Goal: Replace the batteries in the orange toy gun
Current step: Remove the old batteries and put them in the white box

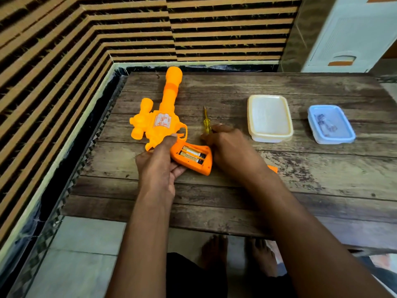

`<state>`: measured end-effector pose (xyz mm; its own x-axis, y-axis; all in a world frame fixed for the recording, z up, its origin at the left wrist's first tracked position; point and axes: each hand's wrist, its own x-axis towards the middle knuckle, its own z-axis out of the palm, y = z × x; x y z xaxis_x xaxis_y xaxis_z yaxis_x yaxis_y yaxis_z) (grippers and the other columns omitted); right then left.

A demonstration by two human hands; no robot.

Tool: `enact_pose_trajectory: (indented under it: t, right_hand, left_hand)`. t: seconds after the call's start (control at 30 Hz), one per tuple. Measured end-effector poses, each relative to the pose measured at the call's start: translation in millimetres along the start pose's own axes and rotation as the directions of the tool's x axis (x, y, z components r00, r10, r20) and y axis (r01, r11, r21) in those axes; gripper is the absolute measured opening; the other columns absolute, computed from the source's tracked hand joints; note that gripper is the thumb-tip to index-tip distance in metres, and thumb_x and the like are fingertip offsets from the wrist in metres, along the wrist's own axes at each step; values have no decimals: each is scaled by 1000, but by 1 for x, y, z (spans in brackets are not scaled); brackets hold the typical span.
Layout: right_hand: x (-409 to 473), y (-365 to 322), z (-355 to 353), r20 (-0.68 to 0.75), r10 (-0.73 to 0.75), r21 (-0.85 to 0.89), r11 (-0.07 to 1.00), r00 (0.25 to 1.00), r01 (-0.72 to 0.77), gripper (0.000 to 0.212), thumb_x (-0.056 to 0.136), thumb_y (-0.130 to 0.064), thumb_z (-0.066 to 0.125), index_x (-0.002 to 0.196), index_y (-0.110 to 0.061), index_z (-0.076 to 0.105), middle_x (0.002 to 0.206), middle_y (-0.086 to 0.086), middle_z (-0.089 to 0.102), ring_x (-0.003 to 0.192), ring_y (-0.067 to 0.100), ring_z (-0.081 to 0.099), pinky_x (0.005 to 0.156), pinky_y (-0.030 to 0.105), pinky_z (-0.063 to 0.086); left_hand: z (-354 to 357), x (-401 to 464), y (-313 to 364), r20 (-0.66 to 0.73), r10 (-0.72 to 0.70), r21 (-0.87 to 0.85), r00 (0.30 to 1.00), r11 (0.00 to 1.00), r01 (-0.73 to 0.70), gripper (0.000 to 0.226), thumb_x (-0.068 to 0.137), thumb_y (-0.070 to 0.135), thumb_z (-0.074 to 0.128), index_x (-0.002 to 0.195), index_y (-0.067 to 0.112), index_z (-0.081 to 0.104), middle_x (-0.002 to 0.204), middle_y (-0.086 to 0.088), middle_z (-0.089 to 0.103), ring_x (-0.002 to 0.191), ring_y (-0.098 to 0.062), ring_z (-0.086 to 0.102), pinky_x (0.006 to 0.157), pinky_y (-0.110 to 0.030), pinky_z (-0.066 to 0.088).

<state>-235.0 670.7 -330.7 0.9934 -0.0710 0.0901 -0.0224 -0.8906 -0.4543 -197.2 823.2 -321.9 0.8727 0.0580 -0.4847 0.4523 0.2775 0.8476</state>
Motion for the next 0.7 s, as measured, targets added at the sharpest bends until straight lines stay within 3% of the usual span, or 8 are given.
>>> enact_pose_trajectory:
  t: [0.2, 0.33, 0.47, 0.57, 0.7]
  right_hand:
    - [0, -5, -3, -102, 127, -95, 986, 987, -137, 19, 92, -7, 57, 103, -6, 73, 105, 19, 70, 99, 43, 67, 76, 42, 53]
    - [-7, -5, -5, -246, 157, 19, 987, 956, -158, 18, 84, -11, 59, 100, -8, 67, 97, 20, 72, 91, 46, 67, 73, 46, 57]
    - [-17, -8, -6, -486, 72, 179, 984, 871, 19, 14, 86, -4, 66, 98, -7, 72, 92, 11, 71, 78, 31, 68, 65, 45, 57]
    - [-29, -16, -16, -636, 14, 206, 967, 772, 152, 17, 93, 7, 65, 105, 0, 74, 94, 12, 69, 79, 25, 66, 68, 35, 53]
    - [-41, -20, -23, -720, -25, 204, 947, 694, 246, 15, 98, 8, 60, 103, 5, 74, 92, 15, 66, 76, 24, 63, 67, 36, 52]
  left_hand:
    - [0, 1, 1, 12, -15, -10, 1000, 1000, 15, 11, 90, 18, 76, 96, 17, 67, 98, -10, 78, 86, -24, 78, 64, -39, 62]
    - [0, 0, 0, 21, -13, -20, 1000, 1000, 13, 12, 90, 17, 76, 99, 17, 68, 101, -10, 79, 89, -25, 78, 68, -40, 63]
    - [1, 0, -1, 22, -5, -17, 1000, 1000, 6, 9, 91, 17, 75, 97, 17, 69, 100, -11, 79, 90, -26, 78, 75, -44, 63]
    - [2, 1, -2, 3, -4, -10, 1000, 1000, 4, 9, 90, 17, 75, 96, 17, 69, 100, -12, 79, 88, -27, 77, 73, -43, 62]
    - [2, 5, -3, -8, -6, 8, 1000, 1000, 6, 10, 89, 19, 76, 98, 17, 70, 99, -12, 79, 87, -27, 78, 68, -39, 62]
